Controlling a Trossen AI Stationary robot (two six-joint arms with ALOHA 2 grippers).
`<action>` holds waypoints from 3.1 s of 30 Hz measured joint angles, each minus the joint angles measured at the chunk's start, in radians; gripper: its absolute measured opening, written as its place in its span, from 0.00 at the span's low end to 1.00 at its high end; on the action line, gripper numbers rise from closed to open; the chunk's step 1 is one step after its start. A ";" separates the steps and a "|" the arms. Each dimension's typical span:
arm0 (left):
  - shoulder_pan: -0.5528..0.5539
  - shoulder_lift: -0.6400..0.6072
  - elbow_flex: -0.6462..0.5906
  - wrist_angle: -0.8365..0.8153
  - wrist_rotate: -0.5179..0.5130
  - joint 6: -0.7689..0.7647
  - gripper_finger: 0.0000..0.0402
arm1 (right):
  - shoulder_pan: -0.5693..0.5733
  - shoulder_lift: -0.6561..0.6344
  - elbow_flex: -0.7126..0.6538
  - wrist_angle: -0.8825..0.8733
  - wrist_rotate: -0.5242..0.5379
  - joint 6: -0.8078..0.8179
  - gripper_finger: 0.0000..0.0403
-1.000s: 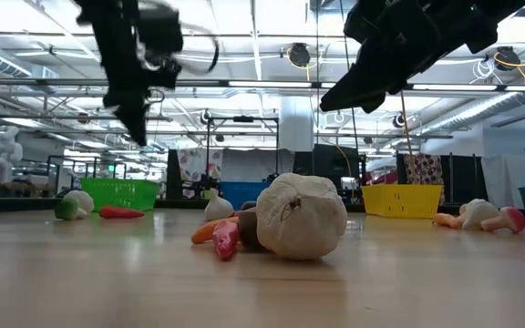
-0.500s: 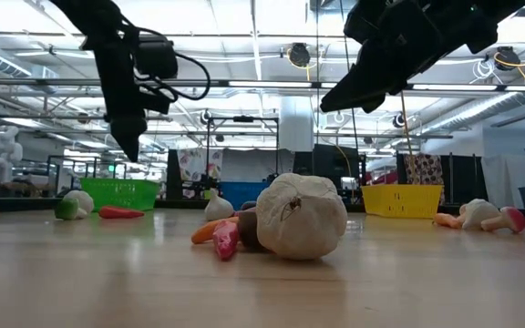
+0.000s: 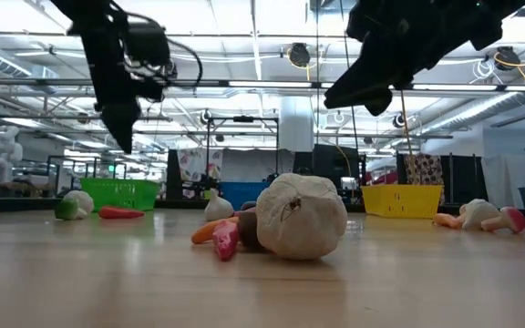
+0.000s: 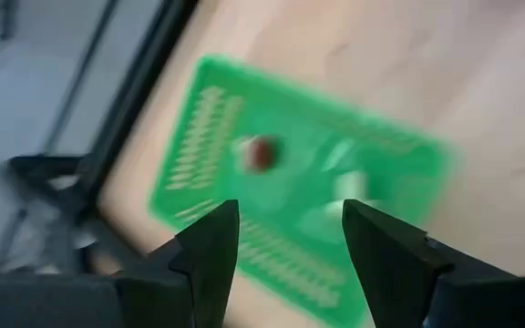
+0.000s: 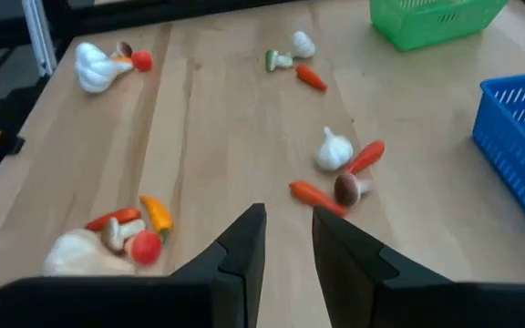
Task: Sort produce into baskets
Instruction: Put the orange mushroom into the green bin
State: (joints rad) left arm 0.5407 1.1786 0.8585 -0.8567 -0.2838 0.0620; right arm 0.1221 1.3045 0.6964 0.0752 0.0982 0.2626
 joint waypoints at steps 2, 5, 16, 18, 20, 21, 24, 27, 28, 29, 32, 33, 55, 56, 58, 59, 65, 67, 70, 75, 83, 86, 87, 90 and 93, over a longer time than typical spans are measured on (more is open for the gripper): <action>-0.031 -0.044 0.000 0.014 0.077 -0.029 0.51 | 0.007 -0.009 0.001 0.003 0.000 0.028 0.21; -0.099 -0.110 0.000 0.046 0.146 -0.070 0.51 | 0.028 -0.020 0.000 -0.033 0.001 0.100 0.21; -0.428 -0.335 -0.210 0.505 0.305 -0.041 0.51 | 0.124 -0.020 0.095 -0.476 -0.210 0.622 0.21; -0.466 -0.354 -0.274 0.641 0.309 -0.020 0.51 | 0.140 -0.020 0.143 -0.606 -0.210 0.667 0.21; -0.491 -0.361 -0.332 0.787 0.309 -0.003 0.51 | 0.156 -0.020 0.184 -0.716 -0.206 0.697 0.21; -0.500 -0.361 -0.356 0.848 0.309 0.017 0.51 | 0.165 -0.020 0.199 -0.754 -0.197 0.708 0.21; -0.511 -0.357 -0.383 0.933 0.310 0.075 0.51 | 0.193 -0.020 0.221 -0.814 -0.136 0.732 0.21; -0.510 -0.356 -0.384 0.932 0.335 0.057 0.51 | 0.217 -0.020 0.222 -0.826 -0.110 0.784 0.21; -0.511 -0.356 -0.384 0.927 0.349 0.044 0.51 | 0.225 -0.020 0.222 -0.834 -0.113 0.813 0.21; -0.511 -0.356 -0.384 0.914 0.370 0.024 0.51 | 0.234 -0.020 0.222 -0.839 -0.124 0.844 0.21; -0.511 -0.356 -0.384 0.839 0.443 -0.004 0.51 | 0.275 -0.020 0.222 -0.839 -0.173 0.923 0.21; -0.511 -0.356 -0.384 0.826 0.454 -0.004 0.51 | 0.292 -0.020 0.222 -0.837 -0.178 0.948 0.21; -0.659 -0.284 -0.384 1.034 0.444 -0.016 0.51 | 0.514 0.054 0.222 -0.898 0.044 1.297 0.21; -0.659 -0.282 -0.384 1.056 0.444 0.006 0.51 | 0.512 0.054 0.222 -0.946 0.090 1.326 0.21; -0.659 -0.275 -0.384 1.101 0.444 0.028 0.51 | 0.498 0.061 0.222 -1.026 0.125 1.346 0.21; -0.659 -0.271 -0.384 1.112 0.444 0.030 0.51 | 0.488 0.066 0.222 -1.057 0.121 1.347 0.21; -0.658 -0.263 -0.384 1.113 0.444 0.033 0.51 | 0.409 0.081 0.192 -1.105 0.109 1.296 0.27; -0.658 -0.264 -0.384 1.117 0.444 0.032 0.51 | 0.378 0.079 0.165 -1.066 0.111 1.250 0.31; -0.658 -0.264 -0.384 1.114 0.444 0.026 0.51 | 0.335 0.079 0.124 -1.020 0.111 1.199 0.39; -0.658 -0.264 -0.384 1.096 0.444 0.003 0.51 | 0.281 0.079 0.059 -1.007 0.109 1.188 0.52; -0.658 -0.256 -0.384 1.098 0.443 -0.002 0.51 | 0.265 0.079 -0.037 -0.821 0.065 1.161 0.60; -0.658 -0.245 -0.384 1.105 0.443 -0.002 0.51 | 0.265 0.079 -0.064 -0.789 0.057 1.186 0.61; -0.658 -0.240 -0.384 1.105 0.440 -0.001 0.51 | 0.265 0.079 -0.071 -0.784 0.057 1.192 0.60; -0.658 -0.227 -0.384 1.101 0.422 0.004 0.51 | 0.265 0.079 -0.085 -0.760 0.057 1.195 0.58; -0.658 -0.217 -0.384 1.101 0.398 0.004 0.51 | 0.265 0.079 -0.088 -0.758 0.060 1.192 0.54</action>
State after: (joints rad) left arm -0.1177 0.9619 0.4747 0.2448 0.1147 0.0663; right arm 0.3874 1.3838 0.6086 -0.6830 0.1577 1.4550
